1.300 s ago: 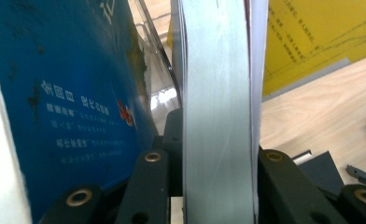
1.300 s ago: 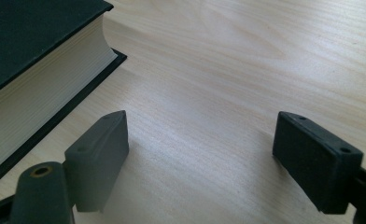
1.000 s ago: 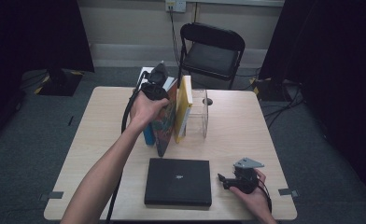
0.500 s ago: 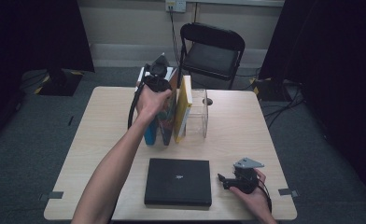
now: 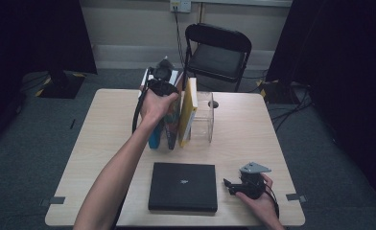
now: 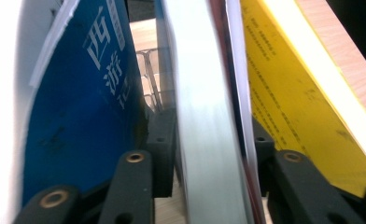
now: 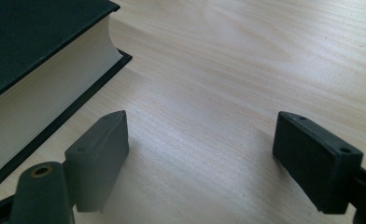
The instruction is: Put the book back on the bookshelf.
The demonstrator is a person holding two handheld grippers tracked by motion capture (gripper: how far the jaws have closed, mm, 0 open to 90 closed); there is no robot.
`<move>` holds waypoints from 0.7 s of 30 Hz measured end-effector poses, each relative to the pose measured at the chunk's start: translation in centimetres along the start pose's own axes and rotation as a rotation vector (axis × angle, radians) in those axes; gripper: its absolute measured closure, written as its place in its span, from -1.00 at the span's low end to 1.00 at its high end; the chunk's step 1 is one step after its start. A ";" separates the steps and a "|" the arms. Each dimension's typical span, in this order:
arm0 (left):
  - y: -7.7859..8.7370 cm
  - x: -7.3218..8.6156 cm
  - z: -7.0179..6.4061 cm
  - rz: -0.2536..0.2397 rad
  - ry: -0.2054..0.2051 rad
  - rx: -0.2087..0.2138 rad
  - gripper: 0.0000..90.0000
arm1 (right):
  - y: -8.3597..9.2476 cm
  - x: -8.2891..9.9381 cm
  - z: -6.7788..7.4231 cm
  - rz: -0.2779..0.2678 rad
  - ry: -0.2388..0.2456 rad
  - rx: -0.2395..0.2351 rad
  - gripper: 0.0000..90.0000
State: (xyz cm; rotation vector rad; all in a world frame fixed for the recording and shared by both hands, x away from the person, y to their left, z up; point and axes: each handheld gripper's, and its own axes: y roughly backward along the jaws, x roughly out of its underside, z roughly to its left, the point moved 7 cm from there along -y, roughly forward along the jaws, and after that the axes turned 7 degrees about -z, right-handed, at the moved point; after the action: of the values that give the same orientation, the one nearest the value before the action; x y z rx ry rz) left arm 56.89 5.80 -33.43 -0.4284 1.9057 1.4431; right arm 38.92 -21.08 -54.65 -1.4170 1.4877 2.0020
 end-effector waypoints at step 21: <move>3.5 2.9 0.2 -0.246 -0.091 0.125 -0.12 | 0.0 0.0 0.0 0.000 0.000 0.000 -0.59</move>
State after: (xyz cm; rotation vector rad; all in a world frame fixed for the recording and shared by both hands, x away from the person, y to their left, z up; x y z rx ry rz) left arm 52.76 7.58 -33.02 -0.5096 1.7894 1.1579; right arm 38.90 -21.07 -54.65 -1.4172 1.4881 2.0016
